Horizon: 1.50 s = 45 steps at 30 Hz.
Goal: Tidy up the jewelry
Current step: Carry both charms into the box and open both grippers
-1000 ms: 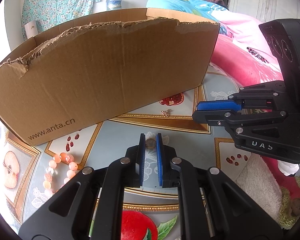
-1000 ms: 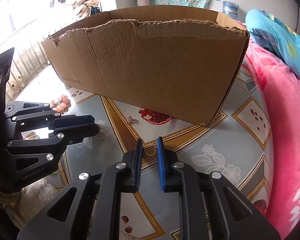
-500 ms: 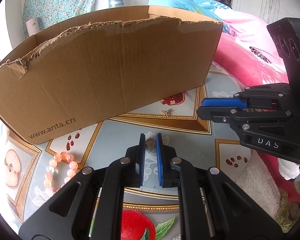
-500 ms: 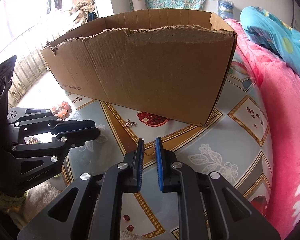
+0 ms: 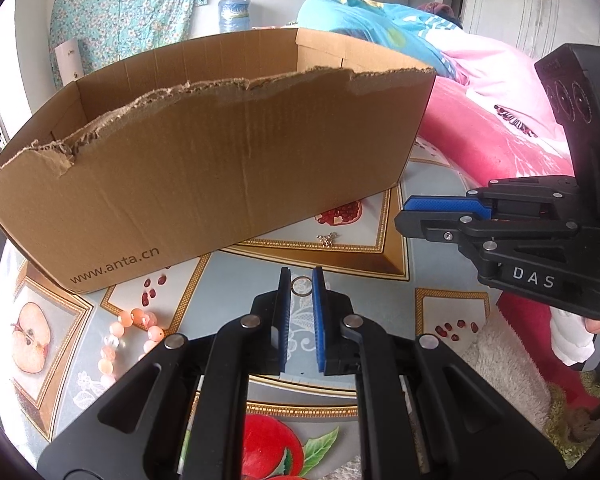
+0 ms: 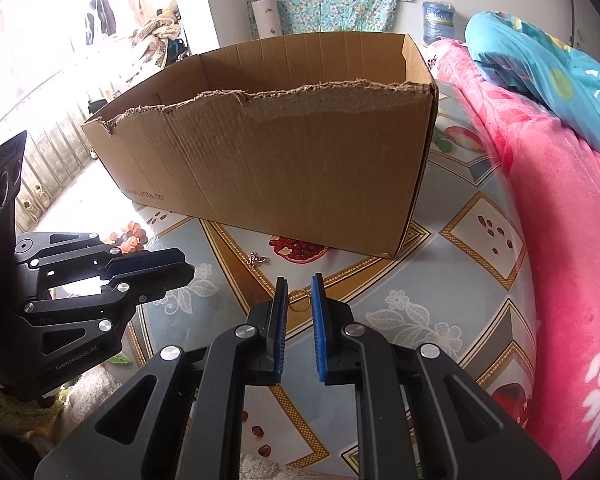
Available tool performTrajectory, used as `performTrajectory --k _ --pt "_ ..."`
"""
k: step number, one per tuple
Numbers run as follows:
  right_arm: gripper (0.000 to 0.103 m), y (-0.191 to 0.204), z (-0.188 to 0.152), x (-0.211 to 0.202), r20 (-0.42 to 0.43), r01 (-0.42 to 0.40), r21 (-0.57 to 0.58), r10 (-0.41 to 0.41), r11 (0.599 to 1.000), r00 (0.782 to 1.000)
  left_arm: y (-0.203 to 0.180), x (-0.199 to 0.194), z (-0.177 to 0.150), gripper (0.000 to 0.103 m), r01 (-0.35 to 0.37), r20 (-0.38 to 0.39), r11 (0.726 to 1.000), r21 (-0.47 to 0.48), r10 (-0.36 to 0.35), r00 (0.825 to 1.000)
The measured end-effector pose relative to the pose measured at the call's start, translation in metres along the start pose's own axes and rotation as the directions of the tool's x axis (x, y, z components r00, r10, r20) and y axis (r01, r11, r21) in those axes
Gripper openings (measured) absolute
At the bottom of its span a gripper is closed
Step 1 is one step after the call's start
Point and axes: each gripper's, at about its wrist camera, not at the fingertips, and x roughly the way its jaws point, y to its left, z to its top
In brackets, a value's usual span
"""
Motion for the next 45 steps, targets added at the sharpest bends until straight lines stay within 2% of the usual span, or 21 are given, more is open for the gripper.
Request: performTrajectory --k 8,12,16,18,22,25,28,36,40,45 --pt "0.012 0.004 0.010 -0.032 0.077 -0.009 0.014 0.008 1.000 0.997 0.005 -0.047 0.005 0.009 0.047 0.124 0.999 0.006 -0.047 0.991" --pt "0.012 0.007 0.028 -0.054 0.147 -0.034 0.007 0.032 0.999 0.989 0.013 -0.075 0.021 0.009 0.074 0.198 0.997 -0.003 -0.072 0.977" --pt "0.012 0.010 0.057 -0.070 0.223 -0.054 -0.029 0.059 0.998 0.973 0.023 -0.093 0.047 0.009 0.046 0.261 0.999 0.024 -0.050 0.964" --pt "0.012 0.010 0.074 -0.071 0.239 -0.072 -0.041 0.080 0.997 0.968 0.032 -0.092 0.062 0.009 0.033 0.261 0.999 0.027 -0.039 0.964" --pt "0.012 0.002 0.110 -0.053 0.193 -0.125 -0.046 0.132 0.991 0.972 0.056 -0.066 0.092 0.009 0.034 0.187 0.999 -0.006 -0.032 0.982" --pt "0.012 -0.007 0.135 -0.028 0.109 -0.149 -0.039 0.152 0.988 0.982 0.073 -0.041 0.110 0.009 0.033 0.112 0.999 -0.028 -0.029 0.993" --pt "0.012 -0.014 0.154 -0.001 0.009 -0.138 -0.034 0.138 0.990 0.990 0.089 -0.014 0.125 0.009 0.042 0.026 0.998 -0.055 -0.040 0.999" --pt "0.012 -0.021 0.174 0.055 -0.182 -0.123 -0.051 0.112 0.991 0.977 0.103 0.041 0.140 0.009 0.069 -0.148 0.991 -0.114 -0.086 0.985" --pt "0.013 -0.018 0.179 0.059 -0.196 -0.090 -0.087 0.072 0.992 0.978 0.105 0.050 0.142 0.010 0.057 -0.186 0.988 -0.140 -0.083 0.979" --pt "0.013 -0.023 0.184 0.061 -0.191 -0.088 -0.081 0.071 0.993 0.979 0.110 0.052 0.144 0.012 0.058 -0.194 0.983 -0.172 -0.091 0.977"
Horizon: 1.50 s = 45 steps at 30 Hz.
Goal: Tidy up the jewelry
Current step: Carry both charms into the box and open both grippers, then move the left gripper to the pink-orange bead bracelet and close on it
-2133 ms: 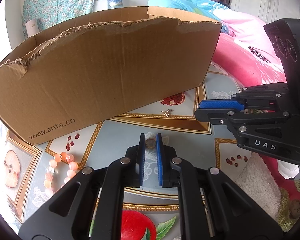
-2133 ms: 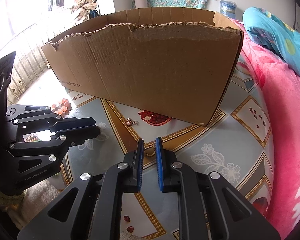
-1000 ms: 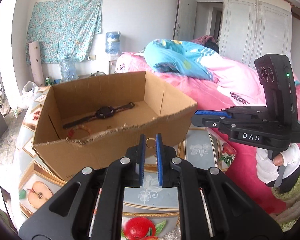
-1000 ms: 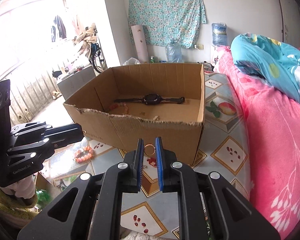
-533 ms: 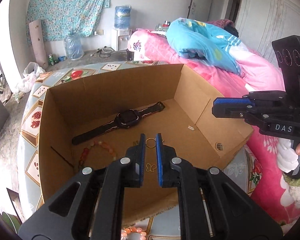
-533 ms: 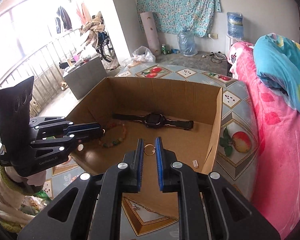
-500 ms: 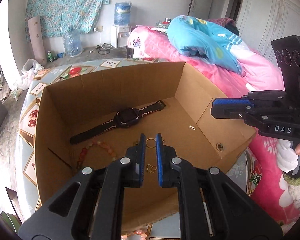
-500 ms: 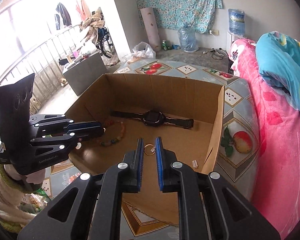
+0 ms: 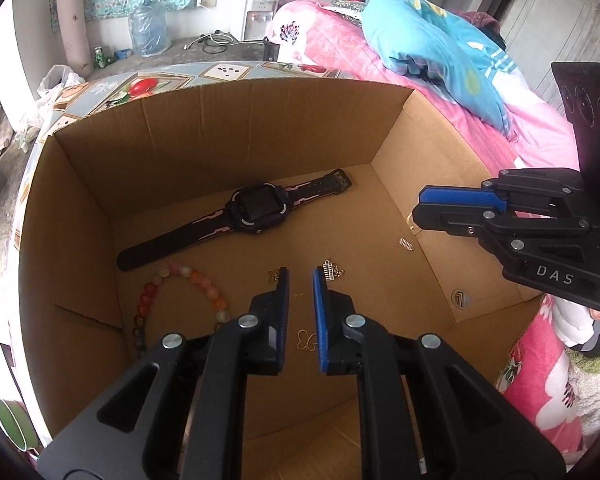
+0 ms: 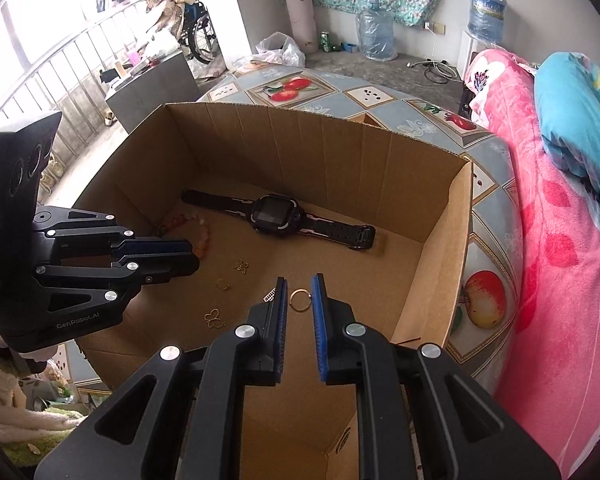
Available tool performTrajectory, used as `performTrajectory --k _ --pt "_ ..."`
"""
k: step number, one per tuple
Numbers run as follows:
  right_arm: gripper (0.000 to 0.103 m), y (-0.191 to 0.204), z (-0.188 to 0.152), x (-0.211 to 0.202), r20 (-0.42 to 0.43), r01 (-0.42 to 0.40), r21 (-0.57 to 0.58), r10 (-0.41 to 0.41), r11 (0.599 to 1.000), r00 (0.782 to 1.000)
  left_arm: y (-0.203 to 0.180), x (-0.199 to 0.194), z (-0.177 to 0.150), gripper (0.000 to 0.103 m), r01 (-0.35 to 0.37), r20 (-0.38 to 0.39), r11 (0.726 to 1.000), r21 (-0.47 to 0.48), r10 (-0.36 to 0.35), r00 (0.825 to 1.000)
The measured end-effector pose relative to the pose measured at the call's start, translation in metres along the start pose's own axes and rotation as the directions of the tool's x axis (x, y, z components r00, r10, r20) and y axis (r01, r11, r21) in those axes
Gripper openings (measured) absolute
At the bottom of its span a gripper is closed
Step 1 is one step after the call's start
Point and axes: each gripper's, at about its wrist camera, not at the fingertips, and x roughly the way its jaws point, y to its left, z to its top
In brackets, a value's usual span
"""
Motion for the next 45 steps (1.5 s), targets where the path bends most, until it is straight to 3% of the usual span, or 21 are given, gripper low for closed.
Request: performTrajectory --k 6,10,17,24,27,29,32,34,38,41,45 --pt "0.014 -0.004 0.001 -0.005 0.020 -0.005 0.016 0.004 1.000 1.000 0.002 -0.003 0.001 0.012 0.002 0.011 1.000 -0.012 -0.002 1.000" --pt "0.020 -0.008 0.002 -0.012 0.050 -0.001 0.037 -0.001 0.999 0.999 0.001 -0.009 0.002 0.012 -0.002 0.034 1.000 -0.013 0.002 0.999" --pt "0.020 -0.009 -0.003 -0.037 0.134 -0.021 0.066 0.012 0.998 0.991 -0.001 -0.036 -0.003 0.017 0.000 0.131 1.000 -0.009 0.001 0.991" --pt "0.020 0.003 -0.042 -0.094 0.313 -0.062 0.081 0.033 0.995 0.949 -0.005 -0.101 -0.040 0.021 -0.013 0.332 1.000 0.012 0.008 0.943" --pt "0.022 0.011 -0.073 -0.116 0.384 -0.078 0.073 0.044 0.994 0.922 -0.004 -0.126 -0.070 0.024 -0.013 0.388 1.000 0.021 0.004 0.922" --pt "0.026 0.015 -0.094 -0.126 0.417 -0.088 0.071 0.050 0.994 0.908 -0.005 -0.135 -0.092 0.026 -0.013 0.398 0.999 0.033 -0.001 0.917" --pt "0.026 0.021 -0.123 -0.133 0.441 -0.093 0.090 0.044 0.992 0.896 -0.009 -0.137 -0.121 0.030 -0.003 0.372 0.999 0.048 -0.015 0.928" --pt "0.027 0.022 -0.142 -0.132 0.446 -0.110 0.121 0.044 0.987 0.894 -0.011 -0.128 -0.138 0.033 0.000 0.327 0.999 0.042 -0.014 0.945" --pt "0.028 0.019 -0.170 -0.108 0.399 -0.191 0.222 0.090 0.956 0.913 -0.016 -0.096 -0.163 0.033 -0.074 0.210 0.997 0.004 0.071 0.975" --pt "0.028 0.024 -0.184 -0.081 0.323 -0.151 0.269 0.059 0.951 0.944 -0.018 -0.074 -0.174 0.033 -0.175 0.158 0.985 0.000 0.173 0.972" --pt "0.028 0.033 -0.190 -0.053 0.242 -0.090 0.285 0.019 0.954 0.970 -0.016 -0.059 -0.180 0.033 -0.224 0.126 0.974 -0.012 0.224 0.966"
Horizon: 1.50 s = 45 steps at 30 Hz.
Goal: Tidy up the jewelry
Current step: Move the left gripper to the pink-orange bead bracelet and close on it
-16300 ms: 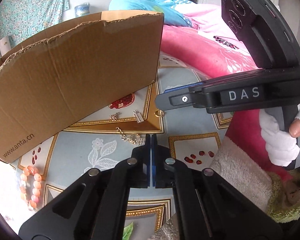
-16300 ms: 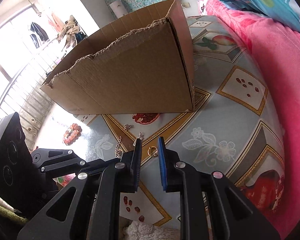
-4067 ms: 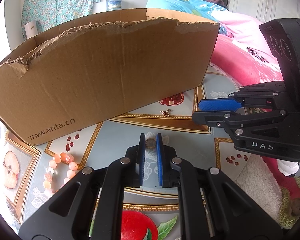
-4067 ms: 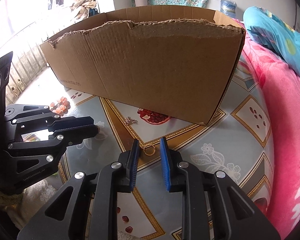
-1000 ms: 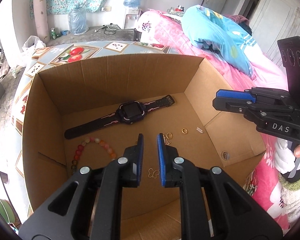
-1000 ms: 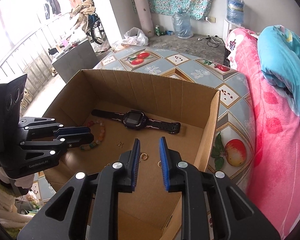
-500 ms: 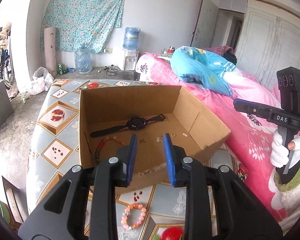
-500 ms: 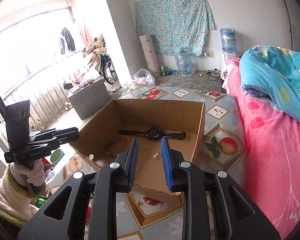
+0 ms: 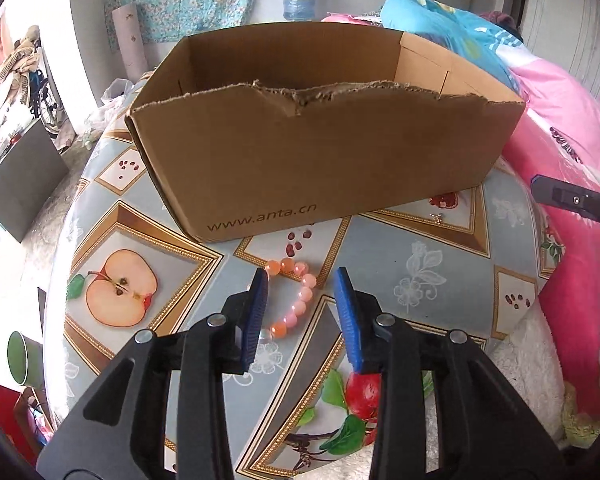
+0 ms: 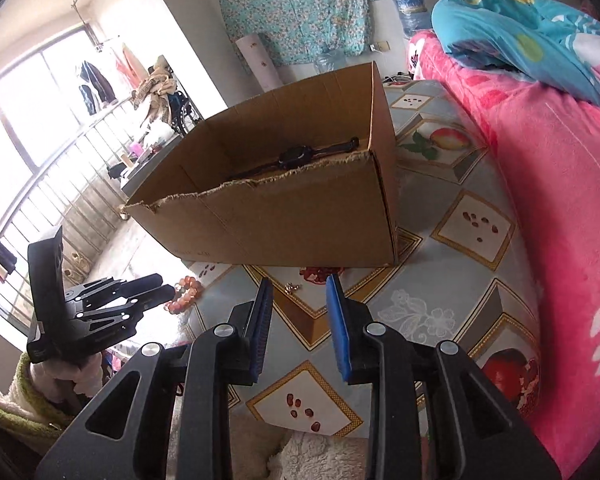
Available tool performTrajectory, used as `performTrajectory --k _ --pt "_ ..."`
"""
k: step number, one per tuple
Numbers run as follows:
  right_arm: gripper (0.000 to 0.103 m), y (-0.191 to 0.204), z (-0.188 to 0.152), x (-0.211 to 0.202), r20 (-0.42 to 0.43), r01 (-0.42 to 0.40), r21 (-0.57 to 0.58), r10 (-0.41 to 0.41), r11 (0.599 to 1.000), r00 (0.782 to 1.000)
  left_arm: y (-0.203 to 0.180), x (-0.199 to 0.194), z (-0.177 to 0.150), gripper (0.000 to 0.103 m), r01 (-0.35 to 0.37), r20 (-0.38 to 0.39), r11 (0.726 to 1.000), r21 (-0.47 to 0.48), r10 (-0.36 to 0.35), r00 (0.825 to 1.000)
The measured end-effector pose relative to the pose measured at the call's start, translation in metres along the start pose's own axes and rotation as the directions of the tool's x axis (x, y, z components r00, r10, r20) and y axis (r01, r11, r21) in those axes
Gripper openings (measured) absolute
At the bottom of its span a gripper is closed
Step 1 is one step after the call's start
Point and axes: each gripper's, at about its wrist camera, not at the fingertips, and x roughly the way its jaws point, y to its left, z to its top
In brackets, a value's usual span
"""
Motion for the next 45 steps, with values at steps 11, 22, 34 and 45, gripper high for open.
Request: performTrajectory --k 11,22,34,45 --pt "0.028 0.031 0.000 0.053 -0.060 0.080 -0.126 -0.088 0.989 0.994 -0.005 0.025 -0.005 0.027 -0.066 -0.058 0.998 -0.007 0.066 0.996" --pt "0.024 0.053 0.005 0.090 -0.091 0.158 -0.274 -0.189 0.949 0.978 -0.002 0.032 0.003 0.019 -0.067 -0.067 0.997 -0.032 0.064 0.996" --pt "0.006 0.057 0.002 0.087 -0.115 0.145 -0.261 -0.179 0.955 0.977 -0.001 0.032 0.004 0.016 -0.071 -0.070 0.997 -0.042 0.068 0.995" --pt "0.005 0.046 -0.004 0.076 -0.149 0.102 -0.195 -0.133 0.975 0.980 -0.001 0.031 0.004 0.016 -0.071 -0.070 0.996 -0.046 0.068 0.995"
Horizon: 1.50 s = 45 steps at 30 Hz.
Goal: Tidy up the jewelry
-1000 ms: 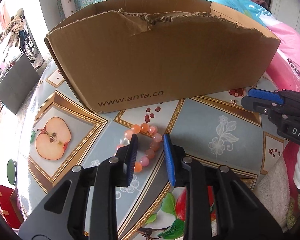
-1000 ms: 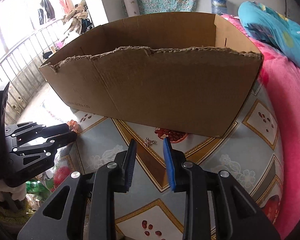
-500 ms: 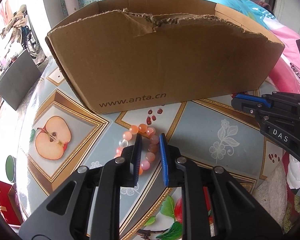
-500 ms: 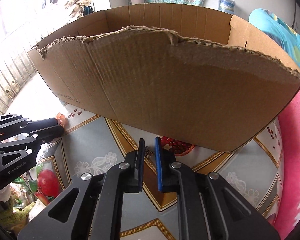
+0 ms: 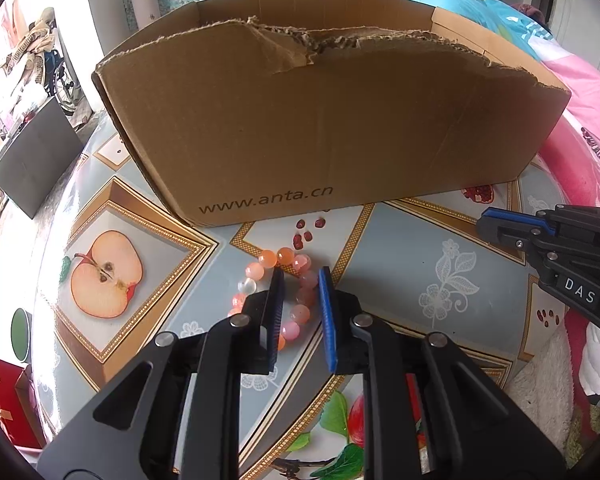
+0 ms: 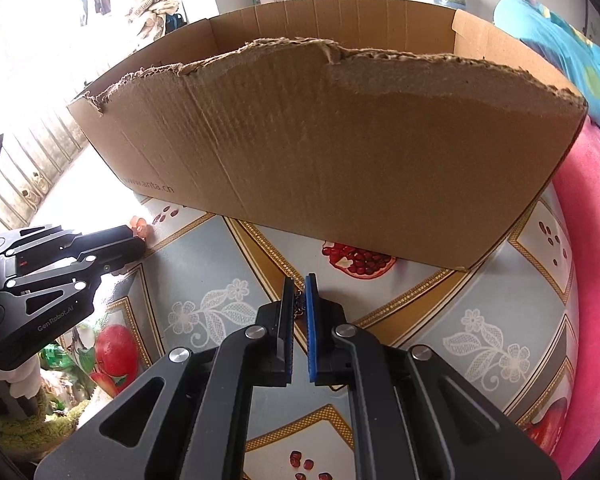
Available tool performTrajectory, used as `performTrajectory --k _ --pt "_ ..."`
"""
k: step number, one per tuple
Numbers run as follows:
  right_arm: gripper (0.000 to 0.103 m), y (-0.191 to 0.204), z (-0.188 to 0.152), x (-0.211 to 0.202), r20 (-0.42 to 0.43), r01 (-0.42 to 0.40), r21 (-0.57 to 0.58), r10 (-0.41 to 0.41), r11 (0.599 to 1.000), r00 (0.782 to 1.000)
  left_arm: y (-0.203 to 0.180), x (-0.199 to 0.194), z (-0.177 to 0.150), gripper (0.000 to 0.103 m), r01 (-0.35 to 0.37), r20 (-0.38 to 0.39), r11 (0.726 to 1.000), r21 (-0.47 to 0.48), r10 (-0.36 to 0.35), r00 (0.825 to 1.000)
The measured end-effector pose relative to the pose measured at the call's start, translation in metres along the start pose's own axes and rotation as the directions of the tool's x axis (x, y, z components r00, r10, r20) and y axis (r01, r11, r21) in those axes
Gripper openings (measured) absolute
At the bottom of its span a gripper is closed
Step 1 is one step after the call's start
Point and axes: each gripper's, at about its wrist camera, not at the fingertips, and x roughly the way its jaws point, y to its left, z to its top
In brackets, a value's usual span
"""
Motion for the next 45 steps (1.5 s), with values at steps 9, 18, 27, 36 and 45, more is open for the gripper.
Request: performTrajectory --k 9,18,27,36,45 --pt "0.006 -0.017 -0.017 -0.016 0.008 -0.040 0.061 0.040 0.997 0.999 0.009 -0.003 -0.005 0.016 0.072 0.011 0.997 -0.032 -0.071 0.997" --pt "0.007 -0.040 -0.027 -0.033 0.030 -0.033 0.136 0.029 0.990 0.999 0.014 -0.018 -0.020 0.020 0.246 0.068 0.969 -0.034 -0.243 0.968" --pt "0.007 -0.039 -0.025 -0.027 0.021 -0.049 0.152 0.047 0.987 0.999 0.007 -0.031 -0.028 0.023 0.166 0.081 0.984 0.060 -0.170 0.982" --pt "0.007 -0.035 -0.023 -0.027 0.024 -0.052 0.137 0.049 0.989 0.998 0.003 -0.018 -0.024 0.022 0.248 0.005 0.969 0.019 -0.248 0.969" --pt "0.023 -0.013 -0.022 -0.019 0.014 -0.020 0.041 0.019 0.999 1.000 -0.007 -0.014 -0.020 0.022 0.157 0.012 0.985 0.065 -0.159 0.987"
